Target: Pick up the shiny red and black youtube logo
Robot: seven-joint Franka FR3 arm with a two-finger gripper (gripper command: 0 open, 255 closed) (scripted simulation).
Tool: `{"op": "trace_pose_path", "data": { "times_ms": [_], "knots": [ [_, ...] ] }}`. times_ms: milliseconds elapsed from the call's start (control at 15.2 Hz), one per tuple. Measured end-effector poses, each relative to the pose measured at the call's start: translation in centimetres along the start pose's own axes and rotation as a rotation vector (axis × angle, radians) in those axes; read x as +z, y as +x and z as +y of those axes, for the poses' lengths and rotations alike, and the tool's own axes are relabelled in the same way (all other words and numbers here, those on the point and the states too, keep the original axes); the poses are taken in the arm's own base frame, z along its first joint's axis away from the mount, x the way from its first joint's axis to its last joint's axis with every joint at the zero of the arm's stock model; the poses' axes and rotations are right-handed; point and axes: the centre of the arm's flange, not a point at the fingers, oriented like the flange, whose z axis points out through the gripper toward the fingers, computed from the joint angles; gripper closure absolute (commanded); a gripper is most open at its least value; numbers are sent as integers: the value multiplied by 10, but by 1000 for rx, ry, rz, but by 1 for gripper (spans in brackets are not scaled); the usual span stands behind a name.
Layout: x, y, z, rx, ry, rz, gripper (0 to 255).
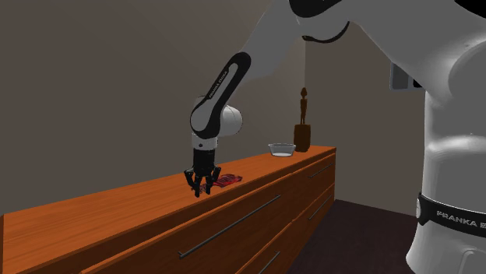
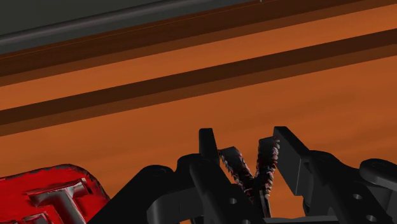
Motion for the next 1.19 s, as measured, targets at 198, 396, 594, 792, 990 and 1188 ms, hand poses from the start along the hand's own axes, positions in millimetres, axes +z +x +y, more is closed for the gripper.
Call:
{"op": "trace_pose_path", "data": {
  "times_ms": [198, 396, 594, 792, 990, 1188],
  "knots": [
    [-2, 0, 0, 0, 0, 0, 255],
    [-14, 1, 1, -1, 0, -1, 255],
    [-31, 2, 0, -1, 0, 0, 255],
    [-46, 2, -1, -1, 0, -1, 255],
    [-62, 4, -1, -1, 0, 0, 255],
    [-75, 5, -1, -1, 0, -1, 255]
  ]
}}
